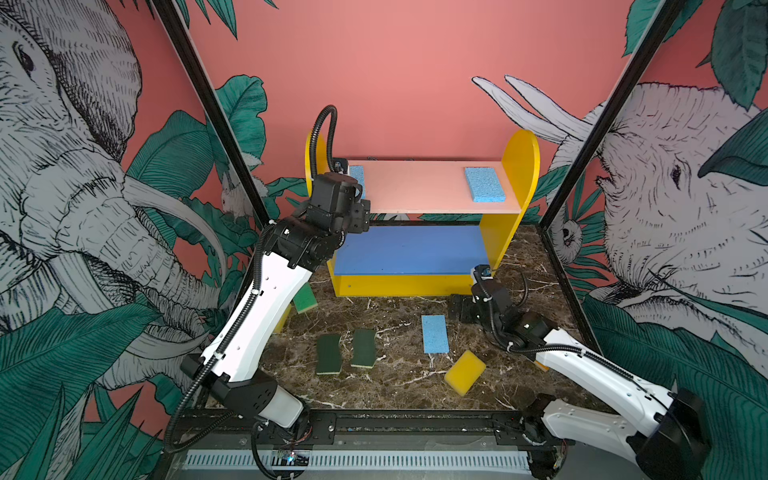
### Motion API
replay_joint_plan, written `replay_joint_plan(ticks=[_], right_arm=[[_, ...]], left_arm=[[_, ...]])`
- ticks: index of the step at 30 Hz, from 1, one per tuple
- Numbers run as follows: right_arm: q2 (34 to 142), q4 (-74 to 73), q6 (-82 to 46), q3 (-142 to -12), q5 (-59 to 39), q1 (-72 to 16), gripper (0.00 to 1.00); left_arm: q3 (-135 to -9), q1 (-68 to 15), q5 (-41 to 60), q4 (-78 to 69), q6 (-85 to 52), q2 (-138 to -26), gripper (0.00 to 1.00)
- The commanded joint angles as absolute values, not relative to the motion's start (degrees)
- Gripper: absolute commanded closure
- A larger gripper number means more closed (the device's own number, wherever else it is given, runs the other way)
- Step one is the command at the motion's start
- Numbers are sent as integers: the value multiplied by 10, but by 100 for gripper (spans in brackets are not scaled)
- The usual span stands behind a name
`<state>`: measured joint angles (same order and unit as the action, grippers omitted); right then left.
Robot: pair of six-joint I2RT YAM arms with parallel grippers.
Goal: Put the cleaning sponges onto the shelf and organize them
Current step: 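Lower the light-blue sponge onto the pink top shelf and open the left gripper, then withdraw the left gripper while the right gripper moves over the last light-blue sponge, then lower the right gripper and close it on the last light-blue sponge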
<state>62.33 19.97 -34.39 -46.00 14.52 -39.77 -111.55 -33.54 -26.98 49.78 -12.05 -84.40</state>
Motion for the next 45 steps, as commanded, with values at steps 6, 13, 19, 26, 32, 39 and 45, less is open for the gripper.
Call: replay_joint_plan(ticks=[6,13,19,26,32,39,45], right_arm=[[635,255,-379,-465,124,-402,1],[634,270,-394,-456,111,-415,2],[650,296,-394,-463,105,-441,3],[674,289,-419,-441,81,-470,4],[707,278,-440,-428,63,-484,4],[758,257,-425,-433,28,-488,3],[802,254,-428,-449,20,-497,3]], left_arm=[[-1047,-335,-224,522,-133,-763,16],[-931,-335,-178,528,-152,-692,17],[-848,-338,-171,546,-180,-659,18],[-789,-342,-164,539,-201,-626,18],[-722,-343,-145,502,-243,-633,19],[-672,-343,-126,466,-264,-637,19],[-658,-343,-135,468,-266,-636,19]])
